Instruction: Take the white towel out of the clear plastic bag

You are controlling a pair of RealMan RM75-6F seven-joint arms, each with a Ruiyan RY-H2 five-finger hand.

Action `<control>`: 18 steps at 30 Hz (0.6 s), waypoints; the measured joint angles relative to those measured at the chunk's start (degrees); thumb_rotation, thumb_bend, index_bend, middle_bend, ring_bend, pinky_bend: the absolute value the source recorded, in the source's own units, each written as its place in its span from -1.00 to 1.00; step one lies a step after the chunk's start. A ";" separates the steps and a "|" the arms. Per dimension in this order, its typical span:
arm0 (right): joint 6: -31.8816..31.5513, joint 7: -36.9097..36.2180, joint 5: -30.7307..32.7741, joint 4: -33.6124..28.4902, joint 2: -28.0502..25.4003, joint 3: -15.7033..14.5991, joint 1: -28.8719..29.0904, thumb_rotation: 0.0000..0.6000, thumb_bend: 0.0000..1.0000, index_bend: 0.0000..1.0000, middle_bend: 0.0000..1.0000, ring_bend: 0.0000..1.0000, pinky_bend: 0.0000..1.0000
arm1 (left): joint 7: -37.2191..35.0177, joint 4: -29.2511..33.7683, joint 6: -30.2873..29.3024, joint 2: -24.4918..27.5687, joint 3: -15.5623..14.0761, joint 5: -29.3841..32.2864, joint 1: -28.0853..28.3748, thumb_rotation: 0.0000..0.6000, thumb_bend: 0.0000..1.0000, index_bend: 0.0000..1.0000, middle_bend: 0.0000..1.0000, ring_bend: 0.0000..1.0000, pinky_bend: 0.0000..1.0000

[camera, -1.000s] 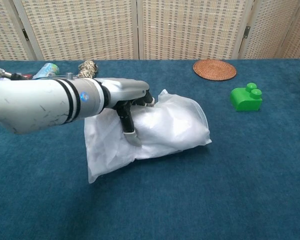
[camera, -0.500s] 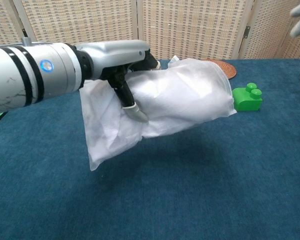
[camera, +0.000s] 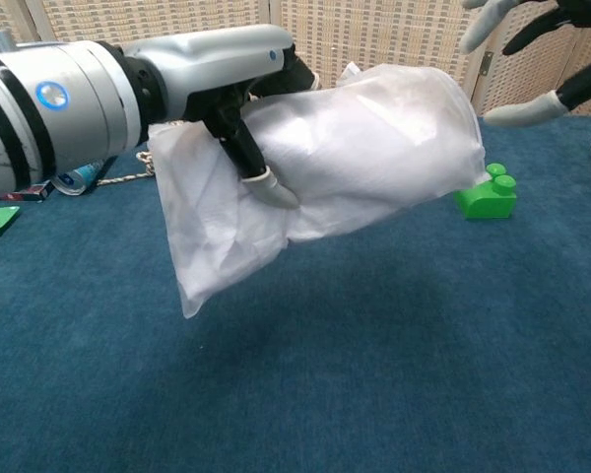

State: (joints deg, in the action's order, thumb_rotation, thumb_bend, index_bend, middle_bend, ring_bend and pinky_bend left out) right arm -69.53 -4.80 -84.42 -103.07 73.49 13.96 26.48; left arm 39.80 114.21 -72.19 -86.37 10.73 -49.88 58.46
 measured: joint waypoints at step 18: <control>3.71 1.23 3.44 -0.45 2.35 -0.36 3.94 1.00 -1.00 -0.17 -0.79 -0.89 -0.52 | 1.19 1.65 -1.51 0.23 -0.50 -3.91 -2.85 1.00 -1.00 0.02 0.14 0.10 0.39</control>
State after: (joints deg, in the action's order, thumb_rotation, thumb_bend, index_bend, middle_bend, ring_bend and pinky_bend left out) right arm -65.83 -3.56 -80.98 -103.51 75.84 13.60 30.42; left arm 40.99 115.86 -73.70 -86.14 10.23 -53.79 55.61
